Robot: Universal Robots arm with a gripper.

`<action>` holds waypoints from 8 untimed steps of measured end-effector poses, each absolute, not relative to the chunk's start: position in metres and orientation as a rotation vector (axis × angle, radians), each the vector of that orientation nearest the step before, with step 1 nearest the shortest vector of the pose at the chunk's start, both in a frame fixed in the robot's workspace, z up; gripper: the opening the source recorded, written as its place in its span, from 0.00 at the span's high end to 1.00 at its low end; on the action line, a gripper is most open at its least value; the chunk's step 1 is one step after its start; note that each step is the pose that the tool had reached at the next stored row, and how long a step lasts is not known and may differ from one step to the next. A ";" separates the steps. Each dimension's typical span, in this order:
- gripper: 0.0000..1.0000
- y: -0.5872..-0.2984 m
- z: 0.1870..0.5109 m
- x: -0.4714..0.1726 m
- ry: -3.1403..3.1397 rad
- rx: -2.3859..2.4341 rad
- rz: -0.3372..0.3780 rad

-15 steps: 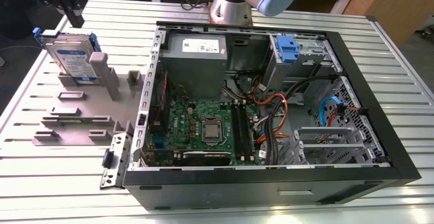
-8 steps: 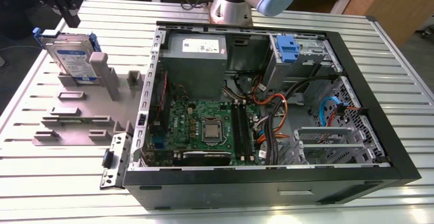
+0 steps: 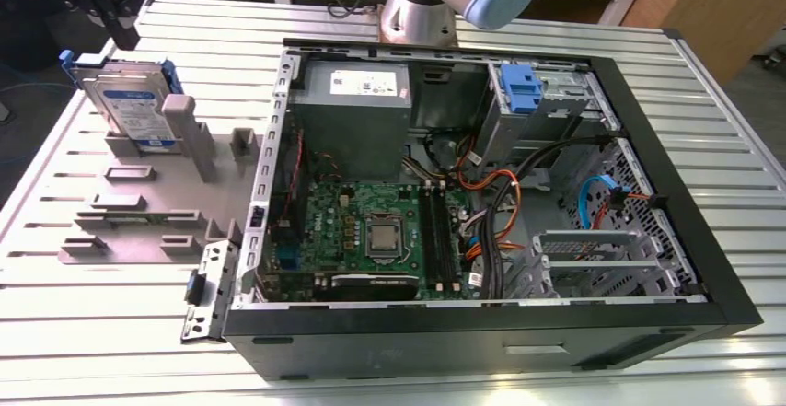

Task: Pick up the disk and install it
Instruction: 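Reach for the disk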

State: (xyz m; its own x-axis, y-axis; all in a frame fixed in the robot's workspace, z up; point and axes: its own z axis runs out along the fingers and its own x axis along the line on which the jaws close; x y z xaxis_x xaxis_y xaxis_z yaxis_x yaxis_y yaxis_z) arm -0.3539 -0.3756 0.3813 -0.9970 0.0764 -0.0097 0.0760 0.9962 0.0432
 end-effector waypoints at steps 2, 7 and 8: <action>0.89 -0.376 0.381 -0.354 3.127 0.119 0.067; 0.89 -0.376 0.381 -0.355 3.127 0.119 0.067; 0.89 -0.376 0.381 -0.355 3.127 0.119 0.067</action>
State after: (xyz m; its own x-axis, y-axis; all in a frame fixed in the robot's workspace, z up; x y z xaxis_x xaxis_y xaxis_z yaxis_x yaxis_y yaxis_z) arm -0.3555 -0.3756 0.3813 -0.9970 0.0765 -0.0097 0.0760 0.9962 0.0432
